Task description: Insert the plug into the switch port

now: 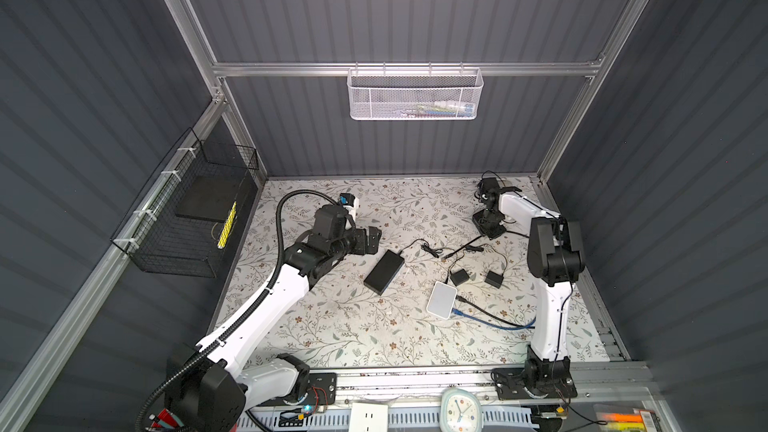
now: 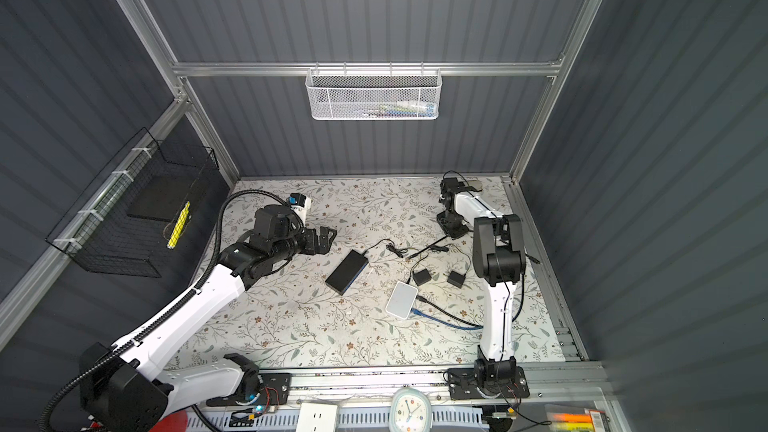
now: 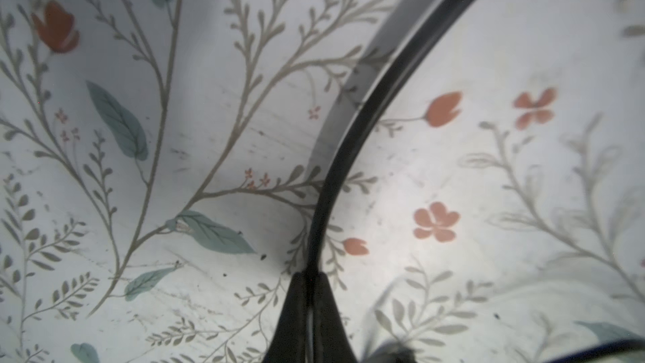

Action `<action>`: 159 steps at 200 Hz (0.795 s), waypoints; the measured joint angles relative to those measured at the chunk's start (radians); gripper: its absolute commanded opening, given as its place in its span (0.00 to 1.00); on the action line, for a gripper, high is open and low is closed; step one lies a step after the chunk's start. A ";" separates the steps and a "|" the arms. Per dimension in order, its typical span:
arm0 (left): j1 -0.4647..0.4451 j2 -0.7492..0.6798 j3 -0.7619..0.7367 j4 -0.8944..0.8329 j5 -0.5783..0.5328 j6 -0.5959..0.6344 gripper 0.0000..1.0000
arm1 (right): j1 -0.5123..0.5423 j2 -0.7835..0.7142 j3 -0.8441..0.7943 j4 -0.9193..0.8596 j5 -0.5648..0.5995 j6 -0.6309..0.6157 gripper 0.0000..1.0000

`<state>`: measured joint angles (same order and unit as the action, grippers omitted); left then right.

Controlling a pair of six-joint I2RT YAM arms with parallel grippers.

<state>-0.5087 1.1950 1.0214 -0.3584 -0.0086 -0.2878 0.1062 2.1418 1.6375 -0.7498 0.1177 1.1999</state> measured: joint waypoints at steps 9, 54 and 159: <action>0.000 -0.005 0.001 -0.005 0.000 -0.001 1.00 | -0.010 -0.047 -0.031 0.036 0.008 -0.007 0.00; 0.000 -0.030 0.005 0.038 0.012 -0.064 1.00 | -0.043 -0.351 -0.149 0.216 0.021 -0.047 0.00; -0.001 0.186 -0.150 0.725 0.459 -0.524 1.00 | -0.036 -0.790 -0.430 0.528 -0.197 -0.052 0.00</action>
<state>-0.5098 1.3811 0.8715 0.3668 0.4500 -0.8116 0.0704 1.3518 1.2072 -0.2218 -0.0792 1.1481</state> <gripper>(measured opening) 0.997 0.047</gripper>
